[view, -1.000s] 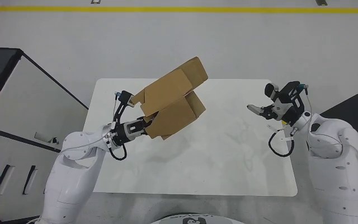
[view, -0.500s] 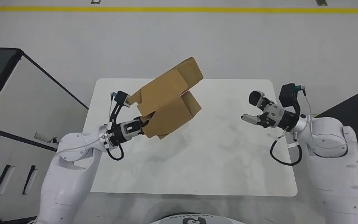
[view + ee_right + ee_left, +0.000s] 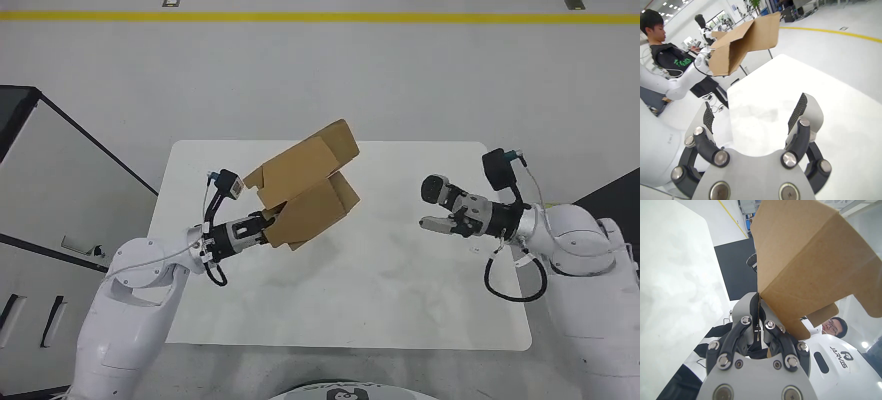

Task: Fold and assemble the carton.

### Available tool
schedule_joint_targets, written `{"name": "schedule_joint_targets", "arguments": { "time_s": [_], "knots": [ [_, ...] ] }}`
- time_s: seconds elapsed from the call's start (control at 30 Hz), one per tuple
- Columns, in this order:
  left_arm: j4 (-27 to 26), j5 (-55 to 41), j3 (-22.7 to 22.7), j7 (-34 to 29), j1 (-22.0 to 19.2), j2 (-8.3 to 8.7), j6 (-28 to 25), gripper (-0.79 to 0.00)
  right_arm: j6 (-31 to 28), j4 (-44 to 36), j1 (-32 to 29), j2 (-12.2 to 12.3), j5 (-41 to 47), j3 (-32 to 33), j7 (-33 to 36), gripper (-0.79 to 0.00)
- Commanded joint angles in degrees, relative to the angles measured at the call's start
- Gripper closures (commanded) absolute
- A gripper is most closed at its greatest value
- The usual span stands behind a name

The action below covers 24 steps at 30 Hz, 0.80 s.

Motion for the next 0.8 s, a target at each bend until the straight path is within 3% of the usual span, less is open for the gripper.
{"name": "schedule_joint_targets", "arguments": {
  "time_s": [0.0, 0.17, 0.43, 0.77],
  "knots": [
    [-0.03, 0.02, -0.01, -0.04, -0.02, 0.00, -0.10, 0.000, -0.51, 0.01, -0.06, -0.03, -1.10, 0.09, -0.69, -0.785],
    [0.52, 0.52, 0.39, 1.39, 0.27, 0.00, 1.66, 0.000, 0.77, -0.09, -0.52, -0.08, 0.60, -0.95, -1.26, -0.785],
    [1.59, -1.64, 2.15, 2.23, 0.08, 0.14, 8.71, 0.000, 13.45, 2.02, 5.04, 0.70, 14.22, -6.41, 10.88, -0.785],
    [1.56, -0.93, 3.21, 3.29, 0.36, 0.21, 10.35, 0.000, 16.99, 2.60, 4.63, 0.57, 18.52, -8.18, 10.56, -0.785]
  ]
}}
